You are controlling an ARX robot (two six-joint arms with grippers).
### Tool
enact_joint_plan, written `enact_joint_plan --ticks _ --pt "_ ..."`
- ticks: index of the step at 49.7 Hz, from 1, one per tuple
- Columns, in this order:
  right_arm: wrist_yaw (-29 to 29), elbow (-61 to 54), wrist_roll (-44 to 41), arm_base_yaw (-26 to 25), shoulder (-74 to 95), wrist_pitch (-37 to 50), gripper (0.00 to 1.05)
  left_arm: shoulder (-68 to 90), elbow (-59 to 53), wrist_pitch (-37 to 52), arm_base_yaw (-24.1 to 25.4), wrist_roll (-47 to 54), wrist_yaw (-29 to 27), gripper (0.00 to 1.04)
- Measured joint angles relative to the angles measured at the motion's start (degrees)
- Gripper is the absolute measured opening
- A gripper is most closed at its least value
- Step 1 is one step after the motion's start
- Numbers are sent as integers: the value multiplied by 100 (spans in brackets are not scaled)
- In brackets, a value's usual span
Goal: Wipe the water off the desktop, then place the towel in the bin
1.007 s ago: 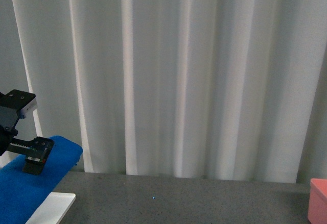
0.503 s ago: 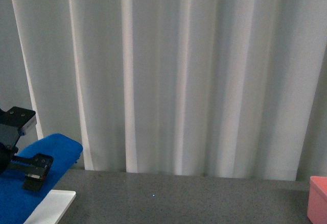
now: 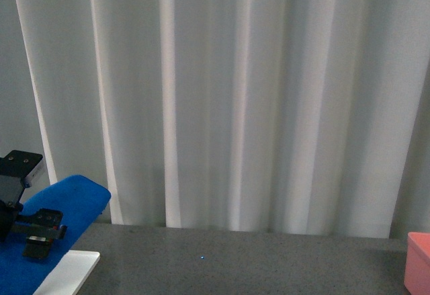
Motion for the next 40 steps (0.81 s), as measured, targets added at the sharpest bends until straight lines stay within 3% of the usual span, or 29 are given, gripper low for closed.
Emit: enact_joint_plan --ticks 14,20,40 --pt "0 0 0 0 0 0 98 -201 -28 -42 -24 -63 79 19" --pt "0 0 0 0 0 0 98 -337 -37 -83 -35 -116 118 4" --pt "0 0 0 0 0 0 98 -1023 -118 114 -26 -459 706 4"
